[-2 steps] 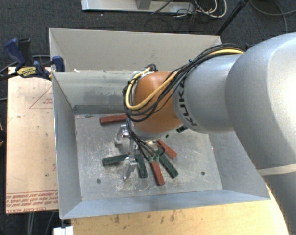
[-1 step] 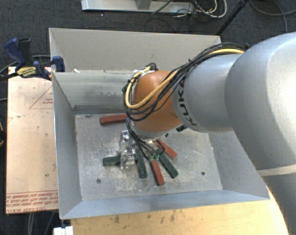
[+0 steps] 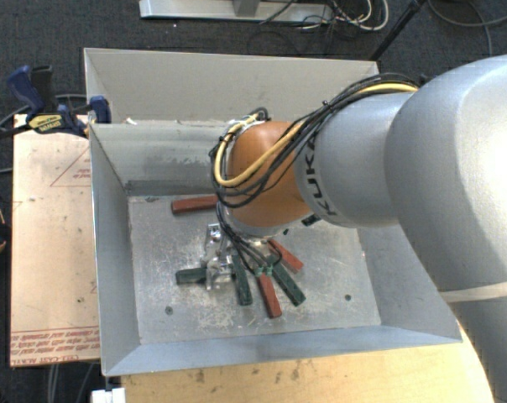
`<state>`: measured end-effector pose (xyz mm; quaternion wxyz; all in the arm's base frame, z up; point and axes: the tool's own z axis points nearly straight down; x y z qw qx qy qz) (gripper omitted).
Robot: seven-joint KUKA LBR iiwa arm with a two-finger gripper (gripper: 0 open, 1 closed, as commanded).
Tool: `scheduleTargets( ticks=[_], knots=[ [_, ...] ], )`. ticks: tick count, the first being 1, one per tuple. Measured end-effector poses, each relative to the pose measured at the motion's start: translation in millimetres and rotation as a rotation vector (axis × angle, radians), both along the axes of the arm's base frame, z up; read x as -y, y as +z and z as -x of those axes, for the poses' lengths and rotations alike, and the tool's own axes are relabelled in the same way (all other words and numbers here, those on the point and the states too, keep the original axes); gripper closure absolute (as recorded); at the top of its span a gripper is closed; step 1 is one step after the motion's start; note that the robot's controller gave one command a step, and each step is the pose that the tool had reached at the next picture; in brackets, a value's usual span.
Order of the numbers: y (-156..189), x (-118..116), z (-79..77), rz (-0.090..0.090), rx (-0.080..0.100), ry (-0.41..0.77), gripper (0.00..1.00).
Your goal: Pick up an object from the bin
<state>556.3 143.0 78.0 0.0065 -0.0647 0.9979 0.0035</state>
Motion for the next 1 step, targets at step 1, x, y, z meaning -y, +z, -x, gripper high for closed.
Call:
scheduleTargets(
  ticks=[1],
  knots=[
    [110.5, -15.0, -3.9, 0.006, -0.011, 0.000, 1.00]
  ],
)
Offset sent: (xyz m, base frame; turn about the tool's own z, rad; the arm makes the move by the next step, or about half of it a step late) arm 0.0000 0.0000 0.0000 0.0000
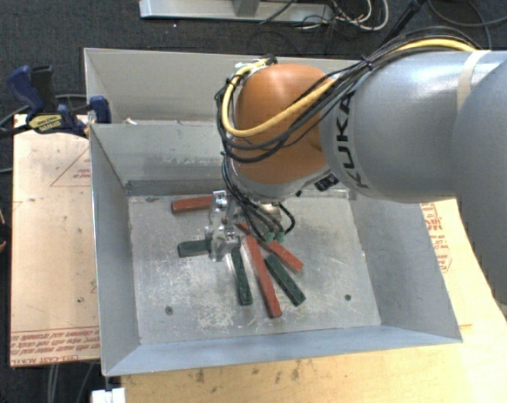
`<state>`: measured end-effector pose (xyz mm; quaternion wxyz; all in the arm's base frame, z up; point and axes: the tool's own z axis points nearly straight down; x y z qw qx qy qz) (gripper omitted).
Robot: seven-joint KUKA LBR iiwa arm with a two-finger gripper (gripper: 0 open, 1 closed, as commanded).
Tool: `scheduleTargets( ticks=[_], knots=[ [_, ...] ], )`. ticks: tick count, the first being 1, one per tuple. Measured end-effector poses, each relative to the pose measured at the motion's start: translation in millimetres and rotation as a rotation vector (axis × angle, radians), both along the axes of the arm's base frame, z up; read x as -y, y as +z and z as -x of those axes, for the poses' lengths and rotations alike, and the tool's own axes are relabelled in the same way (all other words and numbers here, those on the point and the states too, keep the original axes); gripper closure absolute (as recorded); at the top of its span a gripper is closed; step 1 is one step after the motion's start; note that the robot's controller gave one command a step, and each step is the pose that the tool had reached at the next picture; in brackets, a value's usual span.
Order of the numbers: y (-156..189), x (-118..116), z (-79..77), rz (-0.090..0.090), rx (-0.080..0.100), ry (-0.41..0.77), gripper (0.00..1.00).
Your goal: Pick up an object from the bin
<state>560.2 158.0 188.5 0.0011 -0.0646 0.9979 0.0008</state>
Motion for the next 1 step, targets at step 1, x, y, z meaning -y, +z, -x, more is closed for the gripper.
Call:
scheduleTargets(
  ticks=[1],
  knots=[
    [0.0, 0.0, 0.0, 0.000, 0.000, -0.001, 1.00]
  ],
)
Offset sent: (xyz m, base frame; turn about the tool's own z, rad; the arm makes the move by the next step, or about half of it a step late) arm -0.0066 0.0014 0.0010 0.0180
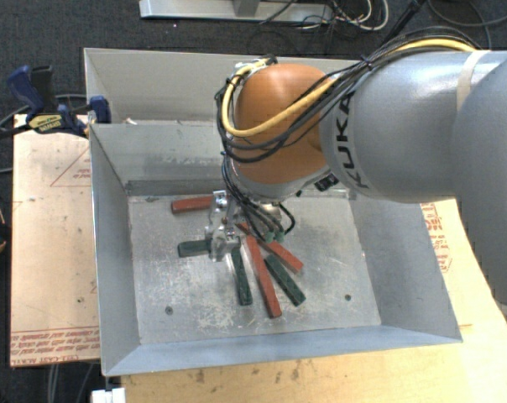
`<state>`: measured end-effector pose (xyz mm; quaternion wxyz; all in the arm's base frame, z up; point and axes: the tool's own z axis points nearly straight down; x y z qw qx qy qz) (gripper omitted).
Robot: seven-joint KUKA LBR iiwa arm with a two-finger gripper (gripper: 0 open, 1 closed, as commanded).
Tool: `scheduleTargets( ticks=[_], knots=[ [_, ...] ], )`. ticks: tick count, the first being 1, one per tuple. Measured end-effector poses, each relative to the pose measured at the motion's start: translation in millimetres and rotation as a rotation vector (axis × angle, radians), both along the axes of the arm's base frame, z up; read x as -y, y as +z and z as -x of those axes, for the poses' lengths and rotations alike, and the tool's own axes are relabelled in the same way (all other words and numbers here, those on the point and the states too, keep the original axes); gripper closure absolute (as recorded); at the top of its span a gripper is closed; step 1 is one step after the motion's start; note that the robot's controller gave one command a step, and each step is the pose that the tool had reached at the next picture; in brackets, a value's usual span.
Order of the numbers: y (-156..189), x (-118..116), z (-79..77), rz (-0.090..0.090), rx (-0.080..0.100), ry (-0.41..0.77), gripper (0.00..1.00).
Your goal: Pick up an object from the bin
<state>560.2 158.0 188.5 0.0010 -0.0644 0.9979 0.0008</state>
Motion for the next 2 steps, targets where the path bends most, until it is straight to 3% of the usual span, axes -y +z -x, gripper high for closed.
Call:
scheduleTargets(
  ticks=[1, 2],
  knots=[
    [0, -1, 3.2, 0.000, -0.001, -0.007, 1.00],
    [24, -5, 10.5, 0.000, -0.001, -0.017, 1.00]
  ],
)
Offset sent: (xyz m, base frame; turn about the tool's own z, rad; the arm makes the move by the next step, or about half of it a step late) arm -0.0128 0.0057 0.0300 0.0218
